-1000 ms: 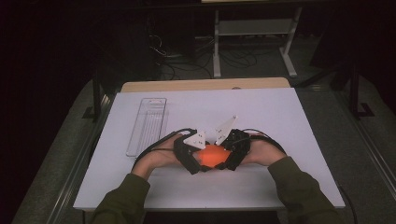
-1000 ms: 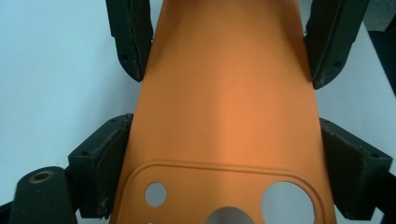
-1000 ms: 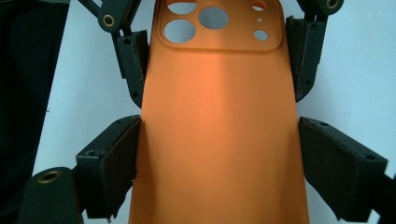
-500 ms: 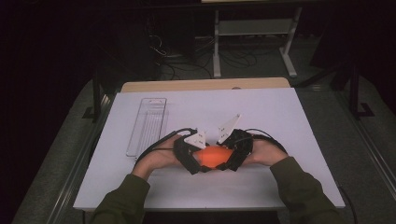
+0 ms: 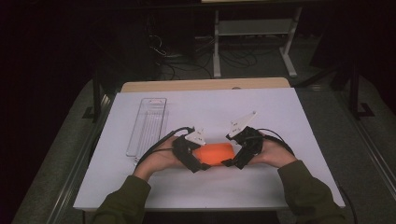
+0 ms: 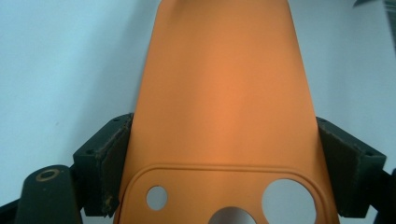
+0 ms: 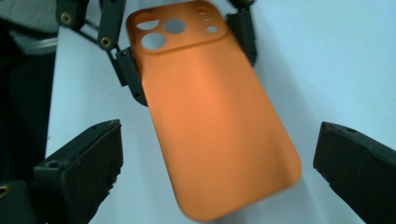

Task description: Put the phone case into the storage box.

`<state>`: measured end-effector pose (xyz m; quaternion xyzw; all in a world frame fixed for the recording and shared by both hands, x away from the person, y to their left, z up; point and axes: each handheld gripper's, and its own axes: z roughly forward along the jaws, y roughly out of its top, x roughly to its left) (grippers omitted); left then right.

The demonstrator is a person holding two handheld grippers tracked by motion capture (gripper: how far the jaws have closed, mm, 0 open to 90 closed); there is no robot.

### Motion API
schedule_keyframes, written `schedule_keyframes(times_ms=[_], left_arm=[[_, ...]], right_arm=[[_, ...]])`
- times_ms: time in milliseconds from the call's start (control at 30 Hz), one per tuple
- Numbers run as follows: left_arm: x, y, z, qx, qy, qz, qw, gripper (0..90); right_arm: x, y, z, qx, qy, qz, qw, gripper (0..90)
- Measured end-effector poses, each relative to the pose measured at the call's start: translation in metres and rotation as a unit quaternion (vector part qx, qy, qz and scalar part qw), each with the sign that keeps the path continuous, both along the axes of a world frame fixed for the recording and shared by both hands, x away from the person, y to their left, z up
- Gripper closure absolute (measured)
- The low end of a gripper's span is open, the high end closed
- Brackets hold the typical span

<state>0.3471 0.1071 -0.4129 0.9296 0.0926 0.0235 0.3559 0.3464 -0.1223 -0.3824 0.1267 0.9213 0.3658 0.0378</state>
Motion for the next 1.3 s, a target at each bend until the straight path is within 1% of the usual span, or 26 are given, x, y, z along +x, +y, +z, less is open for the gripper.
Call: schedule_keyframes(times_ms=[33,67,100,167,200,233,267,300,367,433,467,500,567,600,633,667,733,833,967,1000,1033,1067,1100,1133,1200,1300], left_arm=[[0.0,0.001,0.0,-0.002,0.001,0.011,0.9999,15.6],[0.001,0.002,0.001,-0.004,0.003,0.012,0.9999,15.6],[0.0,0.003,0.001,-0.007,0.007,0.017,0.9998,15.6],[0.0,0.004,0.0,-0.012,0.014,0.027,0.9994,15.5],[-0.001,0.004,0.0,-0.015,0.015,0.031,0.9993,15.5],[-0.002,0.005,0.0,-0.018,0.02,0.038,0.9989,15.5],[-0.002,0.005,0.0,-0.018,0.023,0.043,0.9987,15.5],[-0.002,0.005,0.0,-0.013,0.021,0.05,0.9984,15.5],[-0.001,0.005,-0.001,-0.013,0.024,0.062,0.9977,15.5],[0.0,0.006,-0.001,-0.013,0.027,0.071,0.9971,15.5],[0.0,0.006,-0.001,-0.014,0.025,0.075,0.9968,15.5],[-0.001,0.006,0.0,-0.016,0.032,0.083,0.9959,15.5],[0.0,0.006,0.0,-0.019,0.032,0.091,0.9951,15.5],[-0.001,0.005,0.0,-0.025,0.032,0.101,0.994,15.5],[-0.001,0.005,0.0,-0.025,0.032,0.101,0.994,15.5],[-0.001,0.005,0.0,-0.025,0.03,0.106,0.9936,15.5],[0.0,0.006,0.001,-0.018,0.028,0.12,0.9922,15.5],[0.001,0.007,0.001,-0.012,0.026,0.131,0.9909,15.5],[0.003,0.009,0.002,-0.003,0.021,0.134,0.9908,15.5],[0.003,0.009,0.002,-0.003,0.021,0.134,0.9908,15.5],[0.003,0.009,0.003,0.0,0.021,0.136,0.9904,15.5],[0.003,0.009,0.003,0.0,0.021,0.136,0.9904,15.5],[0.001,0.008,0.003,-0.011,0.027,0.147,0.9888,15.5],[0.001,0.007,0.002,-0.012,0.026,0.149,0.9885,15.6],[0.003,0.008,0.004,0.003,0.02,0.142,0.9896,15.5],[0.003,0.008,0.004,-0.004,0.022,0.144,0.9893,15.5]], right_arm=[[-0.001,-0.003,0.0,0.0,-0.004,-0.01,0.9999,0.9],[-0.003,-0.005,0.0,0.003,0.002,-0.034,0.9994,0.9],[-0.003,-0.008,0.0,0.005,0.003,-0.043,0.9991,0.8],[-0.005,-0.015,0.0,0.022,0.007,-0.074,0.997,0.9],[-0.005,-0.018,0.0,0.028,0.006,-0.079,0.9964,0.9],[-0.007,-0.02,0.001,0.033,0.008,-0.094,0.995,0.9],[-0.007,-0.022,0.001,0.036,0.001,-0.112,0.993,0.9],[-0.009,-0.023,0.001,0.045,0.003,-0.125,0.9912,0.9],[-0.01,-0.027,0.001,0.043,-0.002,-0.147,0.9882,0.9],[-0.01,-0.031,-0.002,0.044,-0.005,-0.157,0.9865,0.8],[-0.011,-0.032,-0.003,0.043,-0.004,-0.168,0.9848,0.8],[-0.012,-0.033,-0.004,0.043,0.001,-0.179,0.9829,0.8],[-0.014,-0.035,-0.007,0.045,0.001,-0.191,0.9806,0.8],[-0.014,-0.035,-0.008,0.044,-0.003,-0.195,0.9798,0.8],[-0.014,-0.036,-0.008,0.041,-0.002,-0.199,0.9791,0.9],[-0.015,-0.036,-0.009,0.045,-0.001,-0.209,0.977,0.9],[-0.017,-0.037,-0.011,0.053,-0.009,-0.223,0.9733,0.9],[-0.02,-0.039,-0.015,0.056,-0.017,-0.236,0.9699,0.8],[-0.025,-0.042,-0.023,0.065,-0.01,-0.262,0.9627,0.8],[-0.025,-0.042,-0.023,0.065,-0.01,-0.262,0.9627,0.8],[-0.027,-0.042,-0.026,0.066,-0.009,-0.275,0.9592,0.8],[-0.029,-0.042,-0.028,0.068,-0.014,-0.276,0.9586,0.8],[-0.03,-0.042,-0.029,0.066,-0.015,-0.28,0.9575,0.9],[-0.031,-0.042,-0.03,0.066,-0.019,-0.284,0.9564,0.8],[-0.031,-0.042,-0.03,0.071,-0.019,-0.291,0.9538,0.9],[-0.03,-0.044,-0.032,0.076,-0.028,-0.296,0.9516,0.8]])
